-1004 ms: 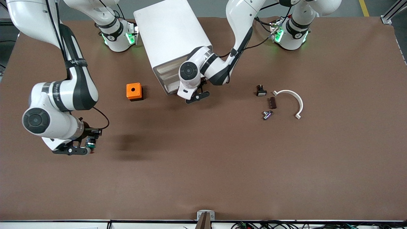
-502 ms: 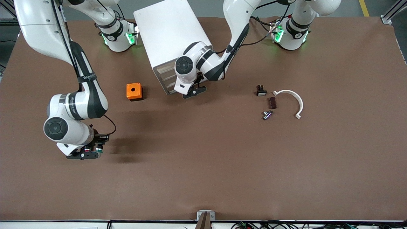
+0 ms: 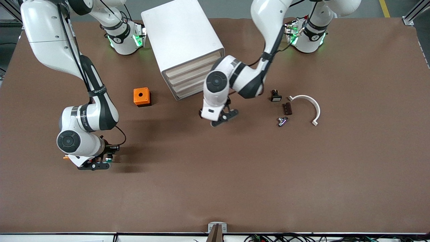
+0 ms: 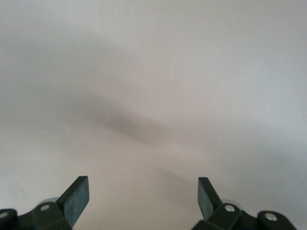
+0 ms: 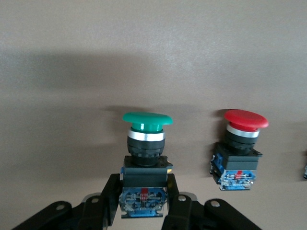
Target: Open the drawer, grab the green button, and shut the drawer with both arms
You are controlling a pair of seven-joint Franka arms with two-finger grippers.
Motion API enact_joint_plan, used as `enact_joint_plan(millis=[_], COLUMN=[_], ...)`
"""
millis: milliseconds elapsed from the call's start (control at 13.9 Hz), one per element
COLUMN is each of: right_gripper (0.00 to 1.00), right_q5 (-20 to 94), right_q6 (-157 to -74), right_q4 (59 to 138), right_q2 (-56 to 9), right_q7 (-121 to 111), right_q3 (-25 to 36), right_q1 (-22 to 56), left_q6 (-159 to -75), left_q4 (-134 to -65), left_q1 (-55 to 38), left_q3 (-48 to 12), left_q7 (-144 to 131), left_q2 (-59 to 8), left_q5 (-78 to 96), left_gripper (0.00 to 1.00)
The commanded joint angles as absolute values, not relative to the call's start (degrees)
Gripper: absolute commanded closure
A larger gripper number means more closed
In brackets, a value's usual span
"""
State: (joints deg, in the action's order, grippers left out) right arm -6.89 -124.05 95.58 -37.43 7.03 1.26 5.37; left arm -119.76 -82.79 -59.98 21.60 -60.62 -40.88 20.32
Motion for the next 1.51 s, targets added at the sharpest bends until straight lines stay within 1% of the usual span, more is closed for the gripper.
enact_joint_plan(millis=[0,72,215,430,502,574,646,717,789,861,932,1004,1148,1219,1435], right_gripper=[0.9,0.89,0.88,0.87,0.85,0.85,0.8,0.79,0.71,0.49,0.07,0.0,0.0,0.0,0.0], right_q5=[-8.09,-8.09,-8.0,-7.91,-7.91,-7.82,-7.82,-7.74,-7.73,-7.73,-7.73,-7.65,-7.65,-7.47,-4.58], right_q6=[-124.97,-125.76,-125.86,-126.56,-127.08,-127.18,-127.18,-127.18,-127.18,-127.18,-127.0,-126.74,-124.56,-121.23,-111.39], right_q4=[94.83,94.92,94.92,94.83,94.92,94.92,94.92,95.01,95.01,95.01,95.1,95.1,95.19,95.01,94.92], right_q2=[-38.32,-38.58,-38.76,-39.55,-39.9,-39.99,-39.99,-39.99,-39.99,-39.99,-39.9,-39.9,-39.29,-38.33,-30.88], right_q7=[6.68,6.68,6.68,6.77,6.77,6.77,6.77,6.85,6.86,6.94,7.38,7.47,7.65,7.73,8.26], right_q3=[0.62,0.62,0.53,0.53,0.53,0.53,0.53,0.53,0.53,0.44,0.44,0.53,0.44,0.09,0.0], right_q1=[4.83,4.83,4.92,5.19,5.1,5.1,5.1,5.1,5.1,5.1,5.18,5.19,5.1,5.18,6.32], left_q6=[-118.66,-117.78,-114.81,-106.29,-103.21,-99.09,-95.14,-92.23,-89.76,-87.39,-84.41,-81.94,-80.69,-80.68,-81.38], left_q4=[-84.02,-84.02,-84.02,-84.02,-84.02,-84.02,-84.11,-84.37,-84.81,-84.81,-84.81,-84.9,-85.6,-86.39,-88.59], left_q1=[-60.47,-60.12,-57.06,-51.43,-50.2,-49.66,-49.57,-48.79,-47.47,-46.59,-46.58,-46.5,-44.05,-42.38,-39.83], left_q3=[26.87,28.37,29.09,29.09,29.09,29.09,29.0,29.0,28.92,28.83,29.0,29.0,28.83,28.74,28.83], left_q7=[-57.58,-56.09,-48.99,-41.33,-40.0,-38.16,-35.97,-33.08,-29.74,-27.45,-26.12,-26.02,-24.45,-22.52,-18.91], left_q2=[-37.02,-35.96,-32.36,-25.95,-23.67,-20.95,-18.39,-15.76,-12.95,-10.74,-8.72,-6.87,-4.76,-4.05,-2.73], left_q5=[17.58,17.49,17.4,16.36,13.65,8.92,4.87,3.01,2.9,2.9,2.81,2.55,0.8,0.7,0.44], left_gripper=[0.0,0.0,0.0,0.0,0.0,0.0,0.0,0.0,0.0,0.0,0.0,0.0,0.0,0.0,0.0])
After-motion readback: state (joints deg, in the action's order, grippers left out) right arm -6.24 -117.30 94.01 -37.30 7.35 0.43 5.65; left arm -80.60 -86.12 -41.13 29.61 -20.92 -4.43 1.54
